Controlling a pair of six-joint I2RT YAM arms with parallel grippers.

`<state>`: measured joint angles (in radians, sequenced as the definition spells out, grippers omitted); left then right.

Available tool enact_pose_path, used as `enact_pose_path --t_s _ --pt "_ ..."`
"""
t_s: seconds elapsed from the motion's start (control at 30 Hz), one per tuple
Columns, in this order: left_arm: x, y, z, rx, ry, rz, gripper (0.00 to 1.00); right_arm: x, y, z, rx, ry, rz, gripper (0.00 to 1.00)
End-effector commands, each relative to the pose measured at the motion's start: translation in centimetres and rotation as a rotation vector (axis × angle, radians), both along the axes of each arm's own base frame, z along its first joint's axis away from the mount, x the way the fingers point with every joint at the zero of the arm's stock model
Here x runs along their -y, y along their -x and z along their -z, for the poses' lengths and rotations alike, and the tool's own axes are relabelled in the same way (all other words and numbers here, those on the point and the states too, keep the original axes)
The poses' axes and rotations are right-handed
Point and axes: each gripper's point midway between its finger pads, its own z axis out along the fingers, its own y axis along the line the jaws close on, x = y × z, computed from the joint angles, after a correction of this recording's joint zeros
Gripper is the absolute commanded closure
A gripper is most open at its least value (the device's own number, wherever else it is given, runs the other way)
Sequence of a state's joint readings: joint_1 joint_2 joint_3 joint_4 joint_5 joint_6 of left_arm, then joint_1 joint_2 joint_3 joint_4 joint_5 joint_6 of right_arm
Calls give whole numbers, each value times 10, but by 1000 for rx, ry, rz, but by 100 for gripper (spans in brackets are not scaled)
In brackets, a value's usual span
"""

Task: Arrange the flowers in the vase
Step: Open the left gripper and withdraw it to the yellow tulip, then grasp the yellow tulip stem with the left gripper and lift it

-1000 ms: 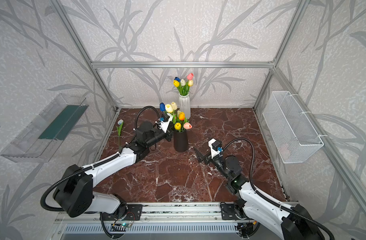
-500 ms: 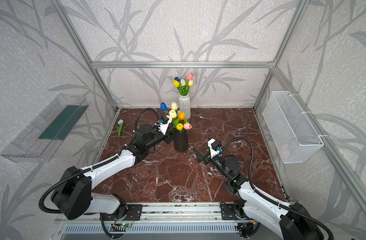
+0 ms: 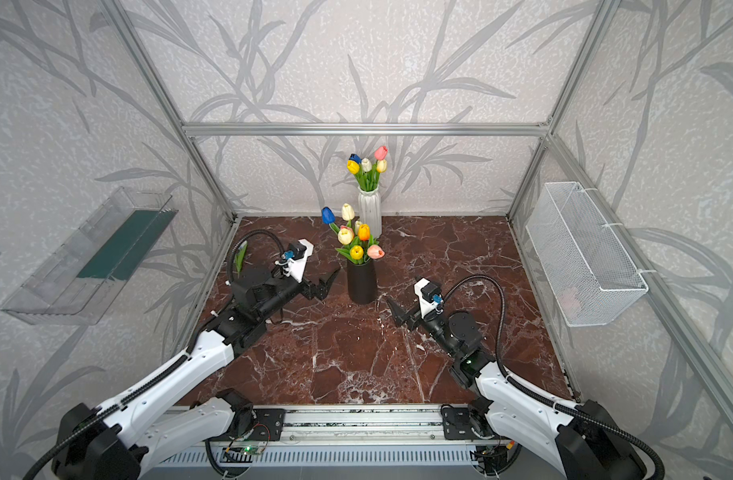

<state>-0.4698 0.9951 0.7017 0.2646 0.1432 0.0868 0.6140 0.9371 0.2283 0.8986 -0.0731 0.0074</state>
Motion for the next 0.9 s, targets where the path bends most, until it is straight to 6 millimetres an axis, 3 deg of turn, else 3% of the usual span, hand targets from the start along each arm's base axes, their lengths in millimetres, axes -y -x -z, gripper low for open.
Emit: enact_pose_path --t_s 0.0,0.07,0.13,0.27,0.37,0.53,0.6,0.87 --pt "-71 -33 23 -100 12 -327 1 -2 3 -5 30 -29 -22 1" --pt "-135 -60 49 -266 62 -593 2 -4 4 -4 29 -28 -35 1" --pt "-183 -74 83 -451 33 -787 11 -5 6 -5 39 -20 -47 1" --pt "-252 -88 145 -782 -49 -1024 15 -5 11 -7 54 -11 -61 1" --pt "-279 -93 186 -973 -90 -1059 20 -5 13 -7 61 1 -64 1" --pt "-303 -101 227 -1183 -181 -1066 33 -3 14 -5 59 6 -55 1" --pt "-311 -103 237 -1230 -205 -1063 42 -3 14 -4 57 7 -55 1" --pt "-333 -108 260 -1311 -204 -1003 47 0 11 0 54 18 -35 1"
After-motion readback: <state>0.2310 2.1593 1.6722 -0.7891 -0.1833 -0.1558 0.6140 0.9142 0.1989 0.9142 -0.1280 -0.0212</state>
